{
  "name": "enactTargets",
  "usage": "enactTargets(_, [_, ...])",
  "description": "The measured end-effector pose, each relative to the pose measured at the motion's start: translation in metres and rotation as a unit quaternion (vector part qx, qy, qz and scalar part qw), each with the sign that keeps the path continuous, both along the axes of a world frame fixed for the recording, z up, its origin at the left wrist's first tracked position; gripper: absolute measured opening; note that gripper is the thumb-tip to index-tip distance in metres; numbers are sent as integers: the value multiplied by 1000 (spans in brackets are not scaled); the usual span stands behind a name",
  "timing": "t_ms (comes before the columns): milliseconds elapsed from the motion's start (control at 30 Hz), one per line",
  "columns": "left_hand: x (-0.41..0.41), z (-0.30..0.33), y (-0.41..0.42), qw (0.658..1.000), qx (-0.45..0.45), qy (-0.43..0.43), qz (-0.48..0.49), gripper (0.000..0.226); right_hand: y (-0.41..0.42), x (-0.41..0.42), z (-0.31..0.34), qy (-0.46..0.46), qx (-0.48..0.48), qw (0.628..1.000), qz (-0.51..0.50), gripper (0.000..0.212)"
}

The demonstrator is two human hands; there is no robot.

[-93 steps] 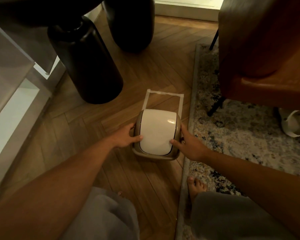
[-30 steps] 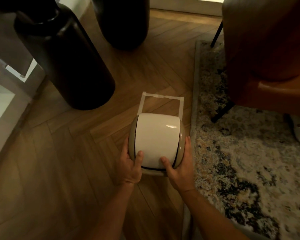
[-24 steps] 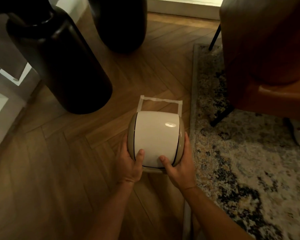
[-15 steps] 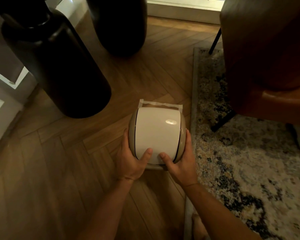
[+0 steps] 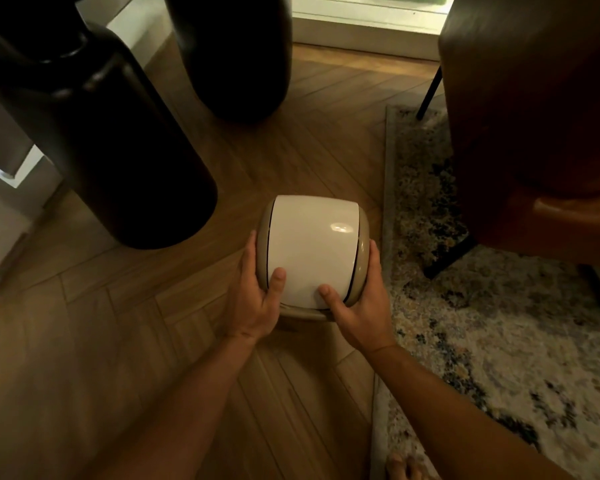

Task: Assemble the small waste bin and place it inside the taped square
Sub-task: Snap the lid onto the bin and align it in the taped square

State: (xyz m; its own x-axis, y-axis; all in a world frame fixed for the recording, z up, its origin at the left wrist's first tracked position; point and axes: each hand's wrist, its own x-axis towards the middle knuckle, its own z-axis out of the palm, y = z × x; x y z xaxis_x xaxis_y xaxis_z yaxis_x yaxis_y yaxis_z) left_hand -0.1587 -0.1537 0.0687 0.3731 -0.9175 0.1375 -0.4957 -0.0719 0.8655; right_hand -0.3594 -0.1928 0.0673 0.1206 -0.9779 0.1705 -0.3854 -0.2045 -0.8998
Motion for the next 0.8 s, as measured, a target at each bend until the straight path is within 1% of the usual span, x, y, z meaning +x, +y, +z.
enactTargets(133, [7, -4, -23, 1000, -8, -18, -2, 83, -24, 4, -5, 21, 2, 1000, 2, 111])
enactTargets(300, [14, -7, -55, 999, -30, -27, 7, 81, -54, 11, -9, 18, -12, 1000, -1, 111])
enactTargets(433, [19, -8, -76, 999, -27, -26, 0, 79, -75, 16, -11, 17, -25, 1000, 5, 110])
enactTargets(600, [25, -11, -97, 999, -22, -34, 9, 77, -98, 20, -11, 29, -34, 999, 13, 114])
enactTargets(800, [36, -12, -127, 998, -23, -60, 24, 77, -129, 33, -10, 57, -49, 997, 10, 112])
